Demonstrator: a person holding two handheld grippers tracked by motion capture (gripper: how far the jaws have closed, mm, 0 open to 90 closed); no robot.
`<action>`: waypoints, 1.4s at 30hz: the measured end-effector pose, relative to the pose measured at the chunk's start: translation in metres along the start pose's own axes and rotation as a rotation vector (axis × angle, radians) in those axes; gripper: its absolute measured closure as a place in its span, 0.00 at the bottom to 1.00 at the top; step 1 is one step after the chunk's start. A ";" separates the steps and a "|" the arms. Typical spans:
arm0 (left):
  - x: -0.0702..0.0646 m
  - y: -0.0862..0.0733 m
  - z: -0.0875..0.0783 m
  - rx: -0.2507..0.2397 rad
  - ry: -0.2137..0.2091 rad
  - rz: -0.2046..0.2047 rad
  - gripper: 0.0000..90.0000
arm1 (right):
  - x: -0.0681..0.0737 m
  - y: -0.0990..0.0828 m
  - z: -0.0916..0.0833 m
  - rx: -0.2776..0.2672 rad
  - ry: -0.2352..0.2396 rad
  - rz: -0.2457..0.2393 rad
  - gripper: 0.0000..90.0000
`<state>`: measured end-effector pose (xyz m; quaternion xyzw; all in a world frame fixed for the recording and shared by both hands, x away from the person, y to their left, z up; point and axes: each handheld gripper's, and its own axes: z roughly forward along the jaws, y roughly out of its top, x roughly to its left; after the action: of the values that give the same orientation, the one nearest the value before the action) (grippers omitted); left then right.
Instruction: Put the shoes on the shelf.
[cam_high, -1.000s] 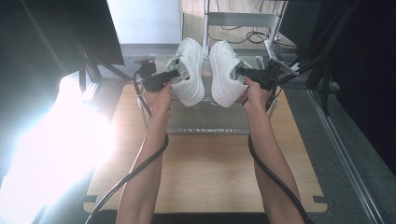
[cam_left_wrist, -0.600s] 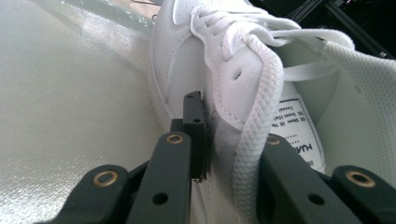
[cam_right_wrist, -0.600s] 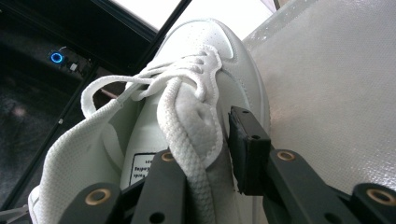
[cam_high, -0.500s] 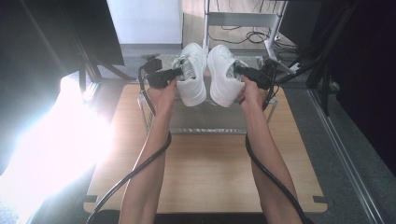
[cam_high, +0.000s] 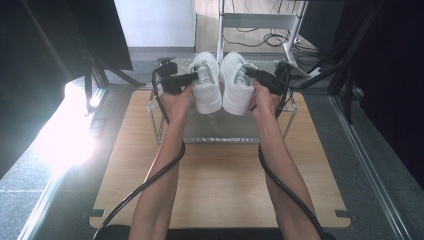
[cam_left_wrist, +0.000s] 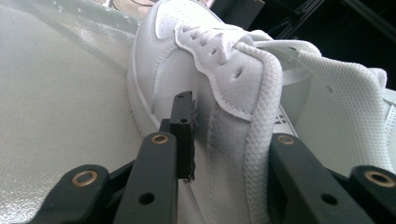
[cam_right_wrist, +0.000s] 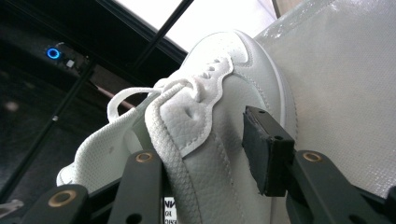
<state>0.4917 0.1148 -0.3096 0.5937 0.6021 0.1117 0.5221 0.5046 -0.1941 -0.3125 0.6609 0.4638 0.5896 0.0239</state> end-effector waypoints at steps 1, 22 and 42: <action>0.000 0.000 0.000 0.001 0.000 0.004 0.80 | 0.001 0.000 0.000 0.003 -0.004 -0.006 0.67; -0.001 -0.001 0.002 -0.014 -0.184 -0.016 0.32 | 0.003 0.003 0.001 0.070 0.120 -0.119 0.32; -0.001 -0.005 -0.024 -0.064 -0.207 0.066 0.16 | -0.008 0.007 -0.023 0.072 0.180 -0.206 0.24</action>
<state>0.4701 0.1246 -0.3023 0.6045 0.5212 0.0864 0.5962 0.4908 -0.2147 -0.3072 0.5547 0.5504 0.6237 0.0189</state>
